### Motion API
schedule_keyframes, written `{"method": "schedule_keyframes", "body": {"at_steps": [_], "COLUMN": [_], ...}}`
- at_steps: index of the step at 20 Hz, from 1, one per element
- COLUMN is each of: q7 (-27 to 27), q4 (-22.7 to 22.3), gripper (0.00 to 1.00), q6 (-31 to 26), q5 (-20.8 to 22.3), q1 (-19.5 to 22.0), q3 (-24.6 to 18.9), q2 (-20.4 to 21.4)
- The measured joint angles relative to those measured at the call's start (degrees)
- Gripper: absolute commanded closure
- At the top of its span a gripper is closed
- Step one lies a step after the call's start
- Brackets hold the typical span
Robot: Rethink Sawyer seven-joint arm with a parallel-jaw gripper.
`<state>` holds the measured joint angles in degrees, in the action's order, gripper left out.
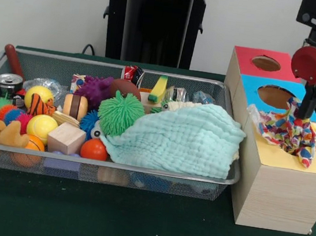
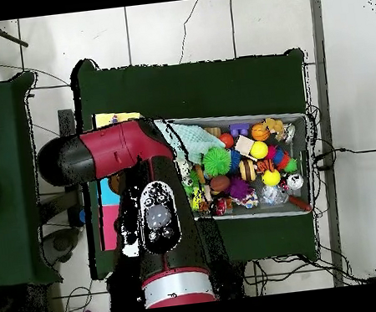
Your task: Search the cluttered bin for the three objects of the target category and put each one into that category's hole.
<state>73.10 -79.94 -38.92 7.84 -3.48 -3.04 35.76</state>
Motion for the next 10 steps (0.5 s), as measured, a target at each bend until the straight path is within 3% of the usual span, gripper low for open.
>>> {"method": "schedule_keyframes", "body": {"at_steps": [10], "q7": [0.0], "q4": [0.01], "gripper": [1.0], "q6": [0.0], "q5": [0.0], "q1": [0.0], "q3": [-0.01], "q2": [-0.54]}}
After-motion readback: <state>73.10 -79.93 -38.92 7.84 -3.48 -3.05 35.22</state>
